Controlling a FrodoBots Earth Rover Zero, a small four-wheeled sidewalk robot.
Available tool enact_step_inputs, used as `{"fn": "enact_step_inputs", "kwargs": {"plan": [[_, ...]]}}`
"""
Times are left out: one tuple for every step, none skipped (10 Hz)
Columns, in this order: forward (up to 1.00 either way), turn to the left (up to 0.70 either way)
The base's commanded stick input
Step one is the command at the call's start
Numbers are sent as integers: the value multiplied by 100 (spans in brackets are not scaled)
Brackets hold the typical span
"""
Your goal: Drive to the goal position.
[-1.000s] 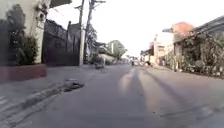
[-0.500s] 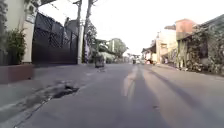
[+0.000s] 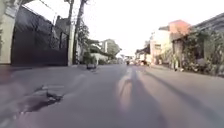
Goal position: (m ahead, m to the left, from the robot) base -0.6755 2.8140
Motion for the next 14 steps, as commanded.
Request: {"fn": "enact_step_inputs", "kwargs": {"plan": [[100,0],[100,0],[100,-1],[100,-2],[100,-3],[100,-4],[100,-14],[100,-34],[100,-38],[100,-35],[100,-31],[100,-27],[100,-18],[100,-9]]}}
